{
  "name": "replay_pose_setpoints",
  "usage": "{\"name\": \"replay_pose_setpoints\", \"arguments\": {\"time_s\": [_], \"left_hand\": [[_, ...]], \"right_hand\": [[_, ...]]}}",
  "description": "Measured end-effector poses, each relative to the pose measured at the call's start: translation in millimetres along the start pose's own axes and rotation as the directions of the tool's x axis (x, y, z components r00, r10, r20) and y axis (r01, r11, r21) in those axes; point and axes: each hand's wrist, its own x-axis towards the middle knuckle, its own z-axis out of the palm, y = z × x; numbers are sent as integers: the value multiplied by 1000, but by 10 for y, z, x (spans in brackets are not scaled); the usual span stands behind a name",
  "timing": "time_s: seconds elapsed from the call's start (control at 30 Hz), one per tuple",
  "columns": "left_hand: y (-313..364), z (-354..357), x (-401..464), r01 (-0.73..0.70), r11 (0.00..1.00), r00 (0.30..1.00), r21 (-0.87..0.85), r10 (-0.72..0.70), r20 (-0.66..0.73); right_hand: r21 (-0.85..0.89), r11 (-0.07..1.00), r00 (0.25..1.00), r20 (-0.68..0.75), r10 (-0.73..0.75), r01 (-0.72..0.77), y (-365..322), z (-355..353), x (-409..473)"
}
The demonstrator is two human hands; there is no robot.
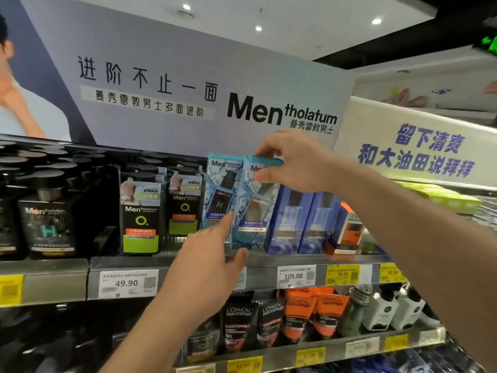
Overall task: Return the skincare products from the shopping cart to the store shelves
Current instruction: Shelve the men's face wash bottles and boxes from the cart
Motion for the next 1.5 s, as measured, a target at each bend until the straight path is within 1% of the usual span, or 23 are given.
{"name": "replay_pose_setpoints", "arguments": {"time_s": [0.1, 0.17, 0.37, 0.57, 0.73, 0.97, 1.17, 1.37, 1.5], "left_hand": [[6, 35, -4, 2, 996, 997, 84, -8, 76], [13, 34, 4, -7, 993, 996, 119, -3, 88], [6, 56, 64, 32, 985, 993, 170, -51, 109], [-17, 93, 100, 27, 984, 991, 175, -50, 126], [-59, 112, 157, 45, 990, 988, 131, -63, 139], [-61, 120, 207, 18, 990, 984, 141, -43, 174], [-73, 69, 220, 29, 998, 979, 61, -41, 201], [-67, 33, 148, 24, 999, 986, -35, -18, 164], [-36, -16, 109, 38, 993, 995, -115, -26, 100]], "right_hand": [[-37, 999, 999, 27, 25, -24, 25, 36, -2], [-51, 998, 999, 43, 30, -28, 30, 63, -18], [-17, 999, 998, -43, 45, -46, 34, 122, -61], [-44, 997, 997, -58, 54, -56, 57, 163, -110], [-42, 997, 995, -81, 64, -68, 42, 153, -128], [-42, 996, 992, -101, 77, -82, 63, 166, -133], [-35, 996, 991, -113, 75, -80, 78, 186, -149], [-7, 997, 990, -120, 76, -77, 58, 183, -199], [10, 996, 986, -144, 87, -86, 52, 207, -226]]}}
